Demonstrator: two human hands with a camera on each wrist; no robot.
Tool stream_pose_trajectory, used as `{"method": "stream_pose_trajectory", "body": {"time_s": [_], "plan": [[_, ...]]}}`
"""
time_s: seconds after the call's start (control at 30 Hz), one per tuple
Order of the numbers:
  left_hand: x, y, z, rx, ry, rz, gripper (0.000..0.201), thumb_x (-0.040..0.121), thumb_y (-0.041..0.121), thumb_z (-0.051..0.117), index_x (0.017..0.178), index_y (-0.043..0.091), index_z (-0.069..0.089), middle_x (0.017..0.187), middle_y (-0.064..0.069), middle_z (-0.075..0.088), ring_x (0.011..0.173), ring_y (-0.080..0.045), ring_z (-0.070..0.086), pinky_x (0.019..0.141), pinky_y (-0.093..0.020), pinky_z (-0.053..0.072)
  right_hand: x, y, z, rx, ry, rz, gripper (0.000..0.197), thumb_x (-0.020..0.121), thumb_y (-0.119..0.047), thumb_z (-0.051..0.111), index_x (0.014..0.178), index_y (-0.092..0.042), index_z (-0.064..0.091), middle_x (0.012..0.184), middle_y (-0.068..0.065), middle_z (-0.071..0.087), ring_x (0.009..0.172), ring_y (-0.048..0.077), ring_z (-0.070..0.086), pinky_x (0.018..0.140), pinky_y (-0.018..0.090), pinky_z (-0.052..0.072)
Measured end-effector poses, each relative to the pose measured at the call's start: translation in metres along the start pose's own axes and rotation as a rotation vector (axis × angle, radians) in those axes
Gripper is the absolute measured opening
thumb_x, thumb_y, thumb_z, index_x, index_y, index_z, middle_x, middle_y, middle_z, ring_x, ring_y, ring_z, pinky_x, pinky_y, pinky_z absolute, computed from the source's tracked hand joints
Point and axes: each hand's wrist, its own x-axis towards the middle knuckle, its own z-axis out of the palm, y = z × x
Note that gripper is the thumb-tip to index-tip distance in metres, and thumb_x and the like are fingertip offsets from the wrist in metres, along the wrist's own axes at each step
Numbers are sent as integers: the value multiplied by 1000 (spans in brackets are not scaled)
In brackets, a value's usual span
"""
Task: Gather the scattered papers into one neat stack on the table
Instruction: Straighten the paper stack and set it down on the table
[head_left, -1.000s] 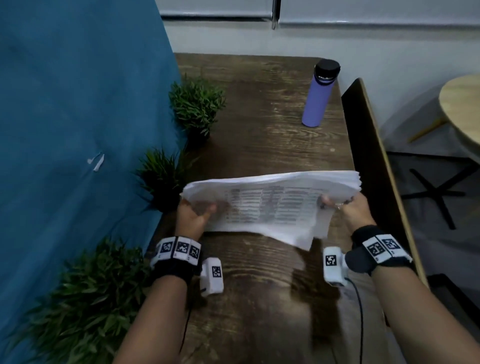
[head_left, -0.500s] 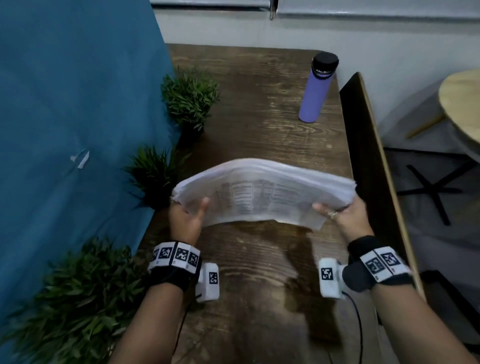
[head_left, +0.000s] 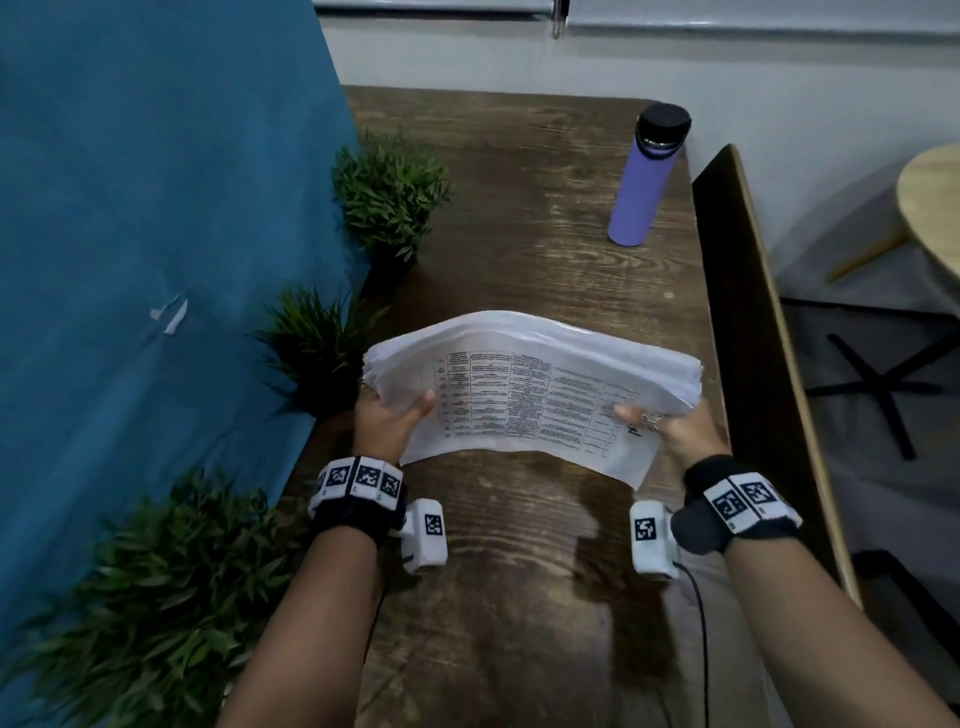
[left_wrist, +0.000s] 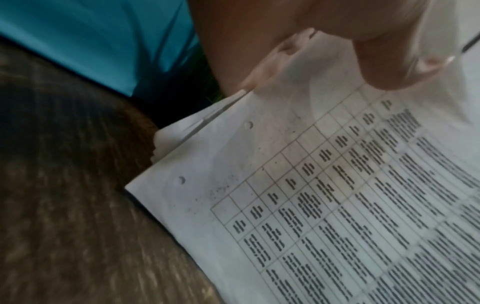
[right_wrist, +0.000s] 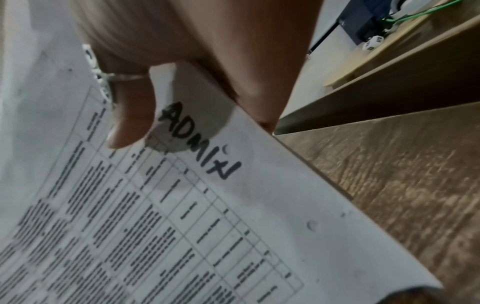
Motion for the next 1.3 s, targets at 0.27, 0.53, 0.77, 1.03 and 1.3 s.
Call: {"method": "stream_pose_trajectory", "body": {"time_s": [0.27, 0.53, 0.77, 1.03, 1.3], "plan": [[6, -1, 2, 129, 40, -40, 27, 85, 11, 65, 107, -4, 61, 98, -16, 65, 101, -32, 63, 82, -32, 45, 1, -9, 14, -42, 116, -72, 29, 67, 1, 75, 82, -22, 65, 77, -8, 72, 70, 1, 69, 83, 38, 54], [-1, 15, -10, 100, -24, 219, 68, 66, -9, 75, 121, 10, 41, 106, 2, 58, 92, 5, 58, 79, -8, 50, -1, -21, -7, -79, 41, -118, 50, 43, -19, 89, 88, -20, 67, 81, -7, 74, 79, 2, 69, 66, 21, 57], [-14, 24, 15, -129, 180, 315, 41, 80, 39, 55, 111, 14, 46, 99, 4, 55, 85, 3, 57, 75, -12, 48, 7, -15, -6, -74, 120, -93, 29, 62, 2, 78, 82, -16, 66, 67, -17, 73, 66, -4, 68, 59, 13, 54], [2, 35, 31, -145, 350, 176, 21, 89, 16, 59, 108, 14, 52, 103, -1, 55, 94, -13, 55, 70, 0, 43, 0, -12, -7, -69, 137, -109, 38, 65, 10, 74, 90, -16, 63, 70, -21, 72, 68, -6, 67, 59, 10, 52], [4, 47, 37, -197, 418, 88, 18, 86, 28, 63, 97, 19, 51, 101, 0, 58, 83, -7, 56, 71, -8, 48, -8, -5, -2, -60, 187, -128, 26, 79, 5, 65, 88, -19, 61, 65, -25, 70, 65, -11, 65, 57, 6, 49]]}}
